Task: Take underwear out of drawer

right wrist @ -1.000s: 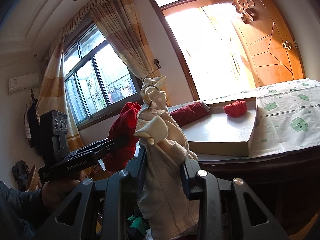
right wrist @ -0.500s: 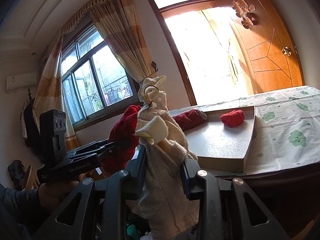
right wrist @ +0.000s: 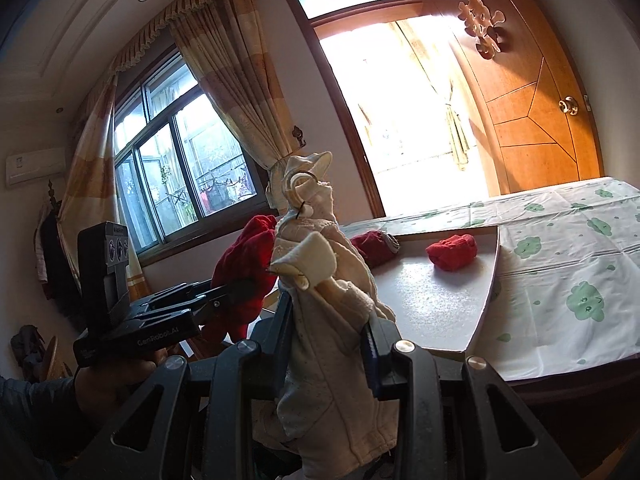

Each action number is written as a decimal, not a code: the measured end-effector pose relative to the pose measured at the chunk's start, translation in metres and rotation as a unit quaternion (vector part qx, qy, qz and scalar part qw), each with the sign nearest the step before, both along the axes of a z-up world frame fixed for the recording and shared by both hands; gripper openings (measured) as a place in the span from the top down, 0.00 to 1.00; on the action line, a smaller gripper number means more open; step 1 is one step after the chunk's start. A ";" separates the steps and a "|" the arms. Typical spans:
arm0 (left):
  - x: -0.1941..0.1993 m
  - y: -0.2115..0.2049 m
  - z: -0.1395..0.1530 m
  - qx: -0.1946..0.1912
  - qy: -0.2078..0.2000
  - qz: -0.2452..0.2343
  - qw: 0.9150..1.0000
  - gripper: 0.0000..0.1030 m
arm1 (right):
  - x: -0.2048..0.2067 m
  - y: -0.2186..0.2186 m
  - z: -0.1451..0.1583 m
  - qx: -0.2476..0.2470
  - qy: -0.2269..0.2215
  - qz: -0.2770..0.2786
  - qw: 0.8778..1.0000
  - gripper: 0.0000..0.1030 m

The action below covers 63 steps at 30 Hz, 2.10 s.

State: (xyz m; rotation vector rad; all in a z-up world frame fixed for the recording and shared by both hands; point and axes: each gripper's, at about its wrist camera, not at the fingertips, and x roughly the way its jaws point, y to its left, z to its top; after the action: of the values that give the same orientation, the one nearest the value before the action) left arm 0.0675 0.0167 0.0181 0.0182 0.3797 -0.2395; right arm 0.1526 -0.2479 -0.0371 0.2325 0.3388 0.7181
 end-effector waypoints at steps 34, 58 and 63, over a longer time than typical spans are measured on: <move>0.065 -0.006 0.013 0.012 0.038 0.003 0.999 0.58 | 0.067 -0.006 0.030 0.003 0.012 -0.019 1.000 0.68; 0.117 -0.008 0.009 0.030 0.081 0.014 0.996 0.58 | 0.115 -0.003 0.040 -0.018 0.029 -0.038 0.999 0.68; 0.135 -0.007 0.011 0.019 0.099 0.012 0.995 0.58 | 0.134 -0.005 0.042 -0.014 0.045 -0.043 0.998 0.68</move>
State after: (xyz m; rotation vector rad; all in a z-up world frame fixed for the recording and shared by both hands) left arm 0.2023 0.0099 0.0295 0.0274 0.5815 -0.2105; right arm 0.2864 -0.2530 0.0044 0.2511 0.4218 0.6189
